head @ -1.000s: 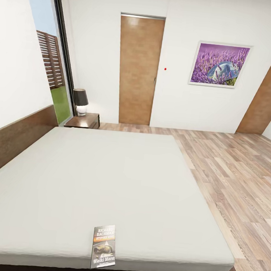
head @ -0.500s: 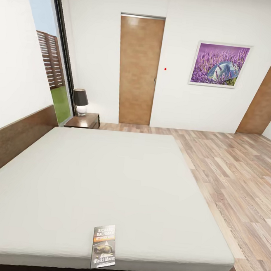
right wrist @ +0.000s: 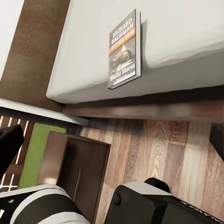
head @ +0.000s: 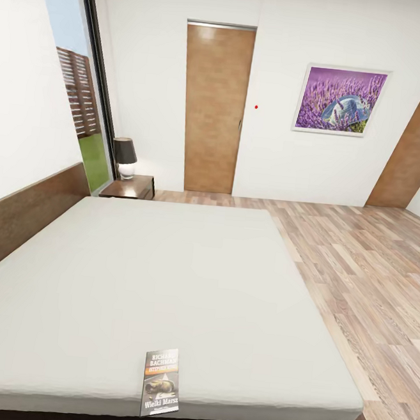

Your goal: In the bedroom, move the book from the bed onto either nightstand, and place the two sandals side by side next to the bed.

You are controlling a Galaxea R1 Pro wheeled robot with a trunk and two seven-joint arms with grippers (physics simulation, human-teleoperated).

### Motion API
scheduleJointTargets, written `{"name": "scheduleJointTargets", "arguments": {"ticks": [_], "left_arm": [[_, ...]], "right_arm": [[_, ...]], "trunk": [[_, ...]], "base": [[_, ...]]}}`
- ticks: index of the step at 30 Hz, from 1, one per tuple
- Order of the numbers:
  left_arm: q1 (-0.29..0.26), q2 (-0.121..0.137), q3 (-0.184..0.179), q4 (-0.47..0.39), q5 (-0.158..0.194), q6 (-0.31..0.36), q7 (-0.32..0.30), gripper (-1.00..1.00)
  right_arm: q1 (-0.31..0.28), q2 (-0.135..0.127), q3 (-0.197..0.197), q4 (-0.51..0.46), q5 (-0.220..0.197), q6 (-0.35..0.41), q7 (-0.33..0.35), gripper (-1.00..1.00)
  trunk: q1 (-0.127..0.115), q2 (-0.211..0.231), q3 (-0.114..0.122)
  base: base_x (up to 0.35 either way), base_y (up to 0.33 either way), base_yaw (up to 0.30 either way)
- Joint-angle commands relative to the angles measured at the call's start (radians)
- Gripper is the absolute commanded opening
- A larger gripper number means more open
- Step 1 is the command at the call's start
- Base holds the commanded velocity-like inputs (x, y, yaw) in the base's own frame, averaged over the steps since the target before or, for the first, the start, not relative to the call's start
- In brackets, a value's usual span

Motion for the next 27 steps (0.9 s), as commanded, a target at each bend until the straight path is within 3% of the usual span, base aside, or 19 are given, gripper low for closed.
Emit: {"name": "scheduleJointTargets", "arguments": {"ticks": [1,27], "left_arm": [[0.001,0.001,-0.008,-0.005,0.01,0.008,0.006,1.0],[0.002,0.001,-0.009,-0.004,0.01,0.007,0.004,1.0]], "right_arm": [[-0.001,0.001,-0.008,0.0,0.009,-0.002,0.004,1.0],[-0.001,0.001,-0.005,0.001,0.009,-0.001,0.004,1.0]], "trunk": [[0.0,-0.001,-0.001],[0.0,-0.001,-0.001]], "base": [[0.0,0.032,0.0],[0.0,0.113,0.0]]}}
